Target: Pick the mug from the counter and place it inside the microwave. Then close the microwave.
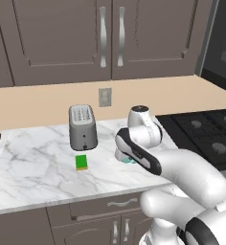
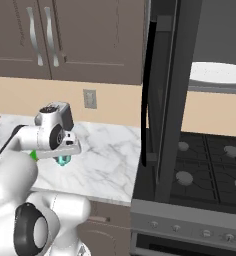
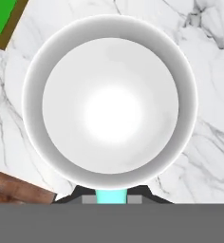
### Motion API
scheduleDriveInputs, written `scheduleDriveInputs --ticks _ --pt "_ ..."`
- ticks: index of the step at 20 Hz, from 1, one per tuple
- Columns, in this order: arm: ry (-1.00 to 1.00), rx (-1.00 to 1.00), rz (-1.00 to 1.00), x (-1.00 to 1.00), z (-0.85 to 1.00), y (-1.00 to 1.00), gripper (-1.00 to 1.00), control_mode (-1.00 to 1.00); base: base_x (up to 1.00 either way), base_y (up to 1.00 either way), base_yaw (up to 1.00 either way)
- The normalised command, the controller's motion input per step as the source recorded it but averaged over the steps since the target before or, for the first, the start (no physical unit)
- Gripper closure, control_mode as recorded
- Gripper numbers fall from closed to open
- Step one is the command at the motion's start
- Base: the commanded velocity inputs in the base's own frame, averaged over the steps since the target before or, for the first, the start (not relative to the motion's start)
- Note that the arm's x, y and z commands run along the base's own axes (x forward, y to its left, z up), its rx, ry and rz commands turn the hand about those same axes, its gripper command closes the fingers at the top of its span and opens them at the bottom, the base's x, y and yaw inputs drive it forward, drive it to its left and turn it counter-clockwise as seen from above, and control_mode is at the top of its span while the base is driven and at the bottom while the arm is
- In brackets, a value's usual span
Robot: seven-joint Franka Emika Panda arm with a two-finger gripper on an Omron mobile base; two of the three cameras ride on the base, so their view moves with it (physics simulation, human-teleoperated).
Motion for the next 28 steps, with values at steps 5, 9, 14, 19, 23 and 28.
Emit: scheduleDriveInputs --ticks 5,9,14,19,23,28 --pt "-0.03 0.00 -0.08 -0.02 0.49 -0.35 1.00 -1.00 0.00 0.00 0.00" --pt "0.00 0.00 -0.12 -0.11 0.46 -0.38 1.00 -1.00 0.00 0.00 0.00" --pt "0.00 0.01 -0.15 -0.16 0.45 -0.35 1.00 -1.00 0.00 0.00 0.00" --pt "0.00 0.02 -0.17 -0.25 0.48 -0.21 1.00 -1.00 0.00 0.00 0.00" --pt "-0.02 0.04 -0.20 -0.44 0.31 -0.16 1.00 -1.00 0.00 0.00 0.00" --pt "-0.04 0.05 -0.19 -0.58 0.16 -0.11 1.00 -1.00 0.00 0.00 0.00"
